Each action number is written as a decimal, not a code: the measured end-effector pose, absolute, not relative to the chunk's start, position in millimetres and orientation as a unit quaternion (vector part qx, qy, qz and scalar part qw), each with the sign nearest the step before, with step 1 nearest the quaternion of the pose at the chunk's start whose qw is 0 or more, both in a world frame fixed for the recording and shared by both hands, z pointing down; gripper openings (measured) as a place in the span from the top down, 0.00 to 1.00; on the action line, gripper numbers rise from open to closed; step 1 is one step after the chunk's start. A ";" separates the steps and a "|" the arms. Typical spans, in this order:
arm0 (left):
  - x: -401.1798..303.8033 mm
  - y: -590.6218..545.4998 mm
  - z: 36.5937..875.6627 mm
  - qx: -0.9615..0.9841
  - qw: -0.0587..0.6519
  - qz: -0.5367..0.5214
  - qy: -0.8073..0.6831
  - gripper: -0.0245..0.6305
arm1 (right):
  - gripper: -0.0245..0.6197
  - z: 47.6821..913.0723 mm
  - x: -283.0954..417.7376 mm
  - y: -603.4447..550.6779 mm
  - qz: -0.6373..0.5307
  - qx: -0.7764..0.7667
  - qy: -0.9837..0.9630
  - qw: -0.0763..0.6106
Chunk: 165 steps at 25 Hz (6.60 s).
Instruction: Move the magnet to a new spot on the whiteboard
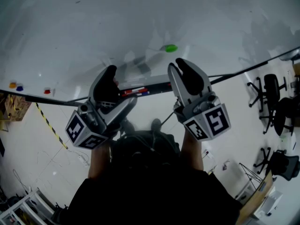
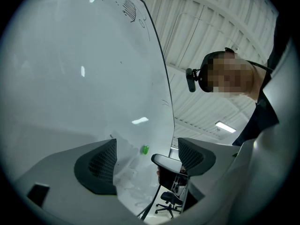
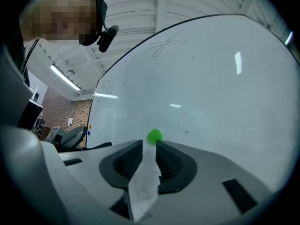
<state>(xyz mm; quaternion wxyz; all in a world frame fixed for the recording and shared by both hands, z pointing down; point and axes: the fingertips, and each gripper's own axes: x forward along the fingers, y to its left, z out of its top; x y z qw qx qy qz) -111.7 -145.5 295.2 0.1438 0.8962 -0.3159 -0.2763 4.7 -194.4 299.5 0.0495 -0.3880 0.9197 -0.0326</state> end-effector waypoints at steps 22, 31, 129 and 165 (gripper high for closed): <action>-118.8 -151.9 293.6 0.896 0.130 -0.264 -0.334 0.35 | 0.71 274.9 -13.9 -219.4 0.199 -0.545 0.812 -0.061; -121.1 -139.8 300.0 0.904 0.116 -0.254 -0.322 0.35 | 0.73 281.1 -12.7 -221.9 0.177 -0.558 0.808 -0.069; -104.7 -131.2 283.9 0.898 0.084 -0.240 -0.359 0.35 | 0.73 267.7 -14.0 -220.7 0.262 -0.534 0.797 -0.101; -20.0 -110.4 287.5 0.885 0.100 -0.215 -0.400 0.35 | 0.72 276.7 51.6 -174.5 0.015 -0.315 0.947 0.065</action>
